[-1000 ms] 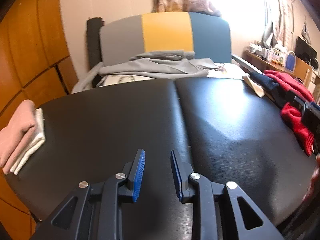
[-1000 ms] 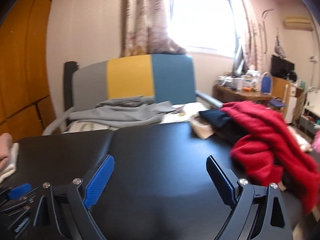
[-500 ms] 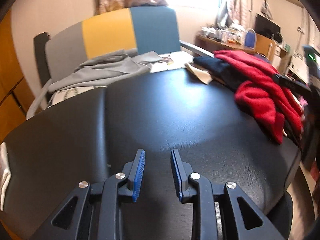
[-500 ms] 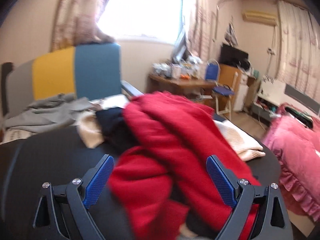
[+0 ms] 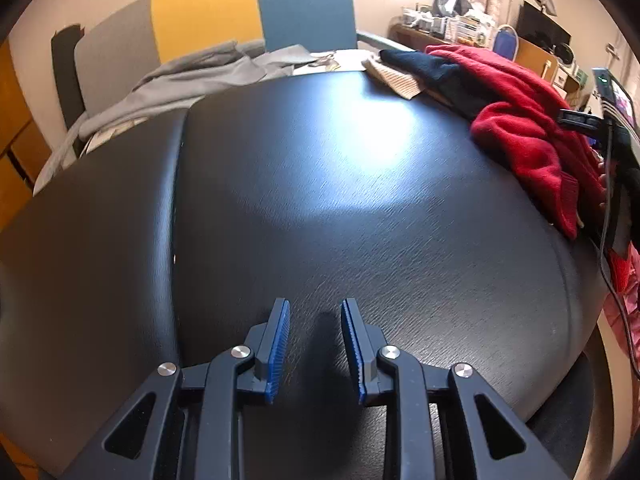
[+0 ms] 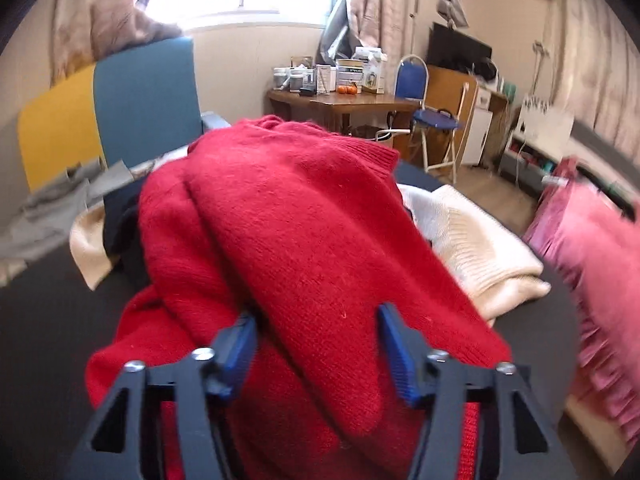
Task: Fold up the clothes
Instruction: 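Close the right tool on the red sweater and lift it from the pile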
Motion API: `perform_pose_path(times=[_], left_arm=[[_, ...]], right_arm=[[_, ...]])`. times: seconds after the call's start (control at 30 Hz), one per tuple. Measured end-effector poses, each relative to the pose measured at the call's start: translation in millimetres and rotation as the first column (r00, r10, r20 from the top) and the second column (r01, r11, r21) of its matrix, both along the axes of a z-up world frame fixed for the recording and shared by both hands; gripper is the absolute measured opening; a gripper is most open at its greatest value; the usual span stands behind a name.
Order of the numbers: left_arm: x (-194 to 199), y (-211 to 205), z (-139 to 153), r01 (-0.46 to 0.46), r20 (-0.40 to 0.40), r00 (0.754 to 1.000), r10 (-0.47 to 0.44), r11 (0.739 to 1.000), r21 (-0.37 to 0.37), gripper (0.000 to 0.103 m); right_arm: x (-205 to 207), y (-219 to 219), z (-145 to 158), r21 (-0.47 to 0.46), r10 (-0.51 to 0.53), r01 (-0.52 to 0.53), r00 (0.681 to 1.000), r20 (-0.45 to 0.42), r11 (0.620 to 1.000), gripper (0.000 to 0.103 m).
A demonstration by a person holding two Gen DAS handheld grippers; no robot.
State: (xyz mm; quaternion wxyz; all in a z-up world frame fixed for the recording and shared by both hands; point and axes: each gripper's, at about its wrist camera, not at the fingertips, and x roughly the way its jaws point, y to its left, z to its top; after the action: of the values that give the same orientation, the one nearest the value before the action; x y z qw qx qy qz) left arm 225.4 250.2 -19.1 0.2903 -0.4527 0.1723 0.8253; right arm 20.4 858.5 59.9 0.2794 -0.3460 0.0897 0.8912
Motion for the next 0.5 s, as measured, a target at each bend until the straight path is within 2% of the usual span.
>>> perform_pose_path(times=[0.07,0.17,0.33,0.5], left_arm=[[-1.0,-2.2,-4.7,-0.017,0.013,1.0,0.017,1.0,-0.01,0.026],[-3.2,-8.7,-7.6,-0.047,0.031,0.998,0.048,0.999,-0.007,0.026],[-1.9,-5.4,-7.7,-0.071,0.047,0.996,0.071,0.997,0.001,0.026],[-1.8,-8.5,3.0,-0.078,0.037,0.996,0.077,0.997,0.017,0.026]], right_arm=[[9.8,5.9,10.8,-0.017,0.009,-0.009,1.0,-0.026,1.0,0.027],[27.2,6.8,32.5,-0.038,0.015,-0.019,0.995,-0.098,0.999,0.014],[62.1,-23.5,62.3,-0.075,0.078,-0.097,0.971,-0.226,0.992,0.012],[81.7,-82.4,82.6,-0.131,0.201,-0.256,0.922,-0.33,0.958,0.009]])
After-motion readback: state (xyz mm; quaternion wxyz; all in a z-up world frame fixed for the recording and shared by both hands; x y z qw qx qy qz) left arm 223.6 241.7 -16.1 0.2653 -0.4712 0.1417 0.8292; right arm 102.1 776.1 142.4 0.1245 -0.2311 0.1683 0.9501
